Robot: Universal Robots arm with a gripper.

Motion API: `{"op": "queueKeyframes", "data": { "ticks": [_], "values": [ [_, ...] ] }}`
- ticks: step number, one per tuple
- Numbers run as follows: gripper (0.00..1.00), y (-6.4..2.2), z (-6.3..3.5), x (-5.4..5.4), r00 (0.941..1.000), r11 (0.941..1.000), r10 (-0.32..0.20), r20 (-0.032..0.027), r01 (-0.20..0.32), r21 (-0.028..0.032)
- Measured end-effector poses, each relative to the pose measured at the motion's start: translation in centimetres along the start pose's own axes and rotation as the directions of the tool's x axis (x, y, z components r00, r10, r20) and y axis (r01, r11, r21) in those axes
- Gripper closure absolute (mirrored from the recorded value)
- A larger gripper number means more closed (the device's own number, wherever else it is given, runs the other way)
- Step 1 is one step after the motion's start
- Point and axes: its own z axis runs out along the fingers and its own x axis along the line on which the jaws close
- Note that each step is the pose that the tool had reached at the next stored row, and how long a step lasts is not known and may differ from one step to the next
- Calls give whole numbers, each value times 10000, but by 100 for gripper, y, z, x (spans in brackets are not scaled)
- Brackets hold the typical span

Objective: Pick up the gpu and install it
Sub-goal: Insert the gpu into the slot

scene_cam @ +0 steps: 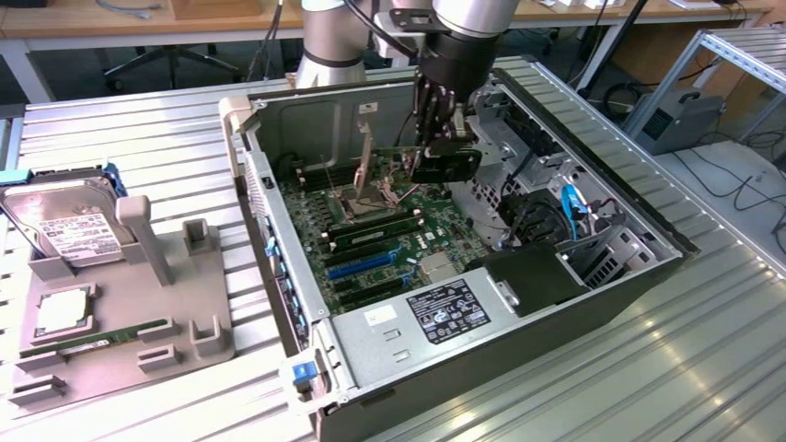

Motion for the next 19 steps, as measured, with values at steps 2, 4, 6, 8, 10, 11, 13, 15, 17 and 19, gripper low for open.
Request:
{"op": "queueKeyframes", "data": {
  "ticks": [2, 4, 6, 8, 10, 11, 13, 15, 17, 19],
  "values": [
    [73, 0, 0, 0, 10000, 10000, -90, -3, 90, -2],
    [73, 0, 0, 0, 9998, 9998, -177, -6, 177, -5],
    [73, 0, 0, 0, 9997, 9997, -257, -8, 257, -6],
    [73, 0, 0, 0, 9994, 9994, -345, -12, 345, -8],
    [73, 0, 0, 0, 9991, 9991, -426, -14, 426, -10],
    [73, 0, 0, 0, 9989, 9989, -461, -15, 461, -11],
    [73, 0, 0, 0, 9985, 9985, -550, -19, 550, -14],
    [73, 0, 0, 0, 9980, 9980, -633, -21, 633, -16],
    [73, 0, 0, 0, 9974, 9974, -720, -24, 720, -18],
    [73, 0, 0, 0, 9967, 9967, -808, -28, 808, -20]
  ]
}}
